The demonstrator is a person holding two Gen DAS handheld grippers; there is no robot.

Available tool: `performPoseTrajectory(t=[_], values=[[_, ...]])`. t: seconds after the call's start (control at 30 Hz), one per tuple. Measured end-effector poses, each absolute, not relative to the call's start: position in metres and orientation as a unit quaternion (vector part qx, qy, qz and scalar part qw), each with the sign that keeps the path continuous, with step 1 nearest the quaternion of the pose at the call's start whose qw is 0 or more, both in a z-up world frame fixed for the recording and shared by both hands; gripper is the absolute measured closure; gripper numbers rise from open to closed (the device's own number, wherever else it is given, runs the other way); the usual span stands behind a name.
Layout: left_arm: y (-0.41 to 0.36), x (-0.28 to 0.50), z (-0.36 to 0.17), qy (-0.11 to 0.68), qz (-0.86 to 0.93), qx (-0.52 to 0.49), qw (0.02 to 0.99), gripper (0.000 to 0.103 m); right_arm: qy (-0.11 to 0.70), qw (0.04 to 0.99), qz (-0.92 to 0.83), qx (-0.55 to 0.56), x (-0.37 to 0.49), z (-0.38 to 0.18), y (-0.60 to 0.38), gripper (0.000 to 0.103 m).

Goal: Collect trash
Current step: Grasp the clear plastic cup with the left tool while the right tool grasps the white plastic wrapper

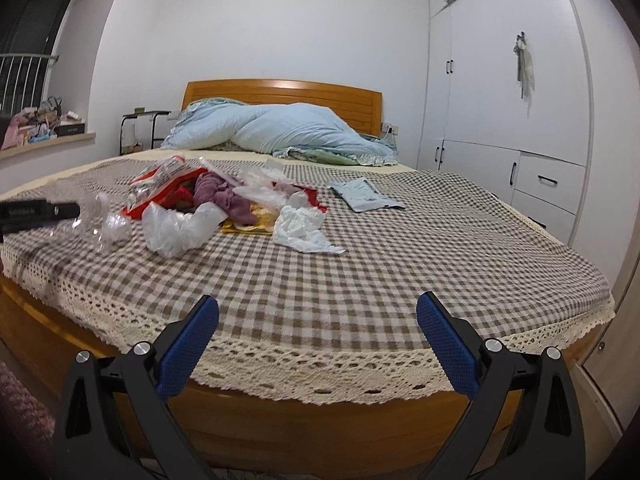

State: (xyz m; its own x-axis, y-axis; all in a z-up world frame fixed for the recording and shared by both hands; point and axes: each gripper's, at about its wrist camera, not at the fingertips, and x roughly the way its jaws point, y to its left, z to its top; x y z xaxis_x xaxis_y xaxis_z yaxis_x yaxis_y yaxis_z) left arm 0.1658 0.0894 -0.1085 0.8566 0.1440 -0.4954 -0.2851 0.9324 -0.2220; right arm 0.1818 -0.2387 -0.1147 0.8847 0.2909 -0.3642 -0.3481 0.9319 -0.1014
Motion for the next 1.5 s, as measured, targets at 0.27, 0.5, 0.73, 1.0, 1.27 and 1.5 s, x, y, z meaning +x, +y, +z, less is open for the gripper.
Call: performPoseTrajectory(t=[0.27,0.5,0.73,1.0,1.27,1.5], values=[[0.087,0.16,-0.1,0.232,0.097,-0.15,0.956,0.045,0.155,0.96,0.199,-0.123,0.175,-0.097,-0.193,0.008],[0.091,0.157,-0.096,0.228,0.09,-0.154,0.957,0.044,0.172,0.948,0.242,-0.111,0.202,-0.081,-0.149,0.008],[0.104,0.159,-0.092,0.227,0.09,-0.169,0.955,0.044,0.222,0.942,0.242,-0.067,0.239,-0.083,-0.127,0.008],[0.107,0.164,-0.093,0.233,0.082,-0.176,0.953,0.044,0.274,0.93,0.237,-0.062,0.259,-0.106,-0.106,0.043],[0.108,0.162,-0.095,0.234,0.081,-0.179,0.952,0.044,0.303,0.923,0.233,-0.043,0.262,-0.114,-0.112,0.07],[0.106,0.159,-0.093,0.231,0.075,-0.178,0.954,0.044,0.291,0.929,0.229,-0.02,0.256,-0.102,-0.128,0.077]])
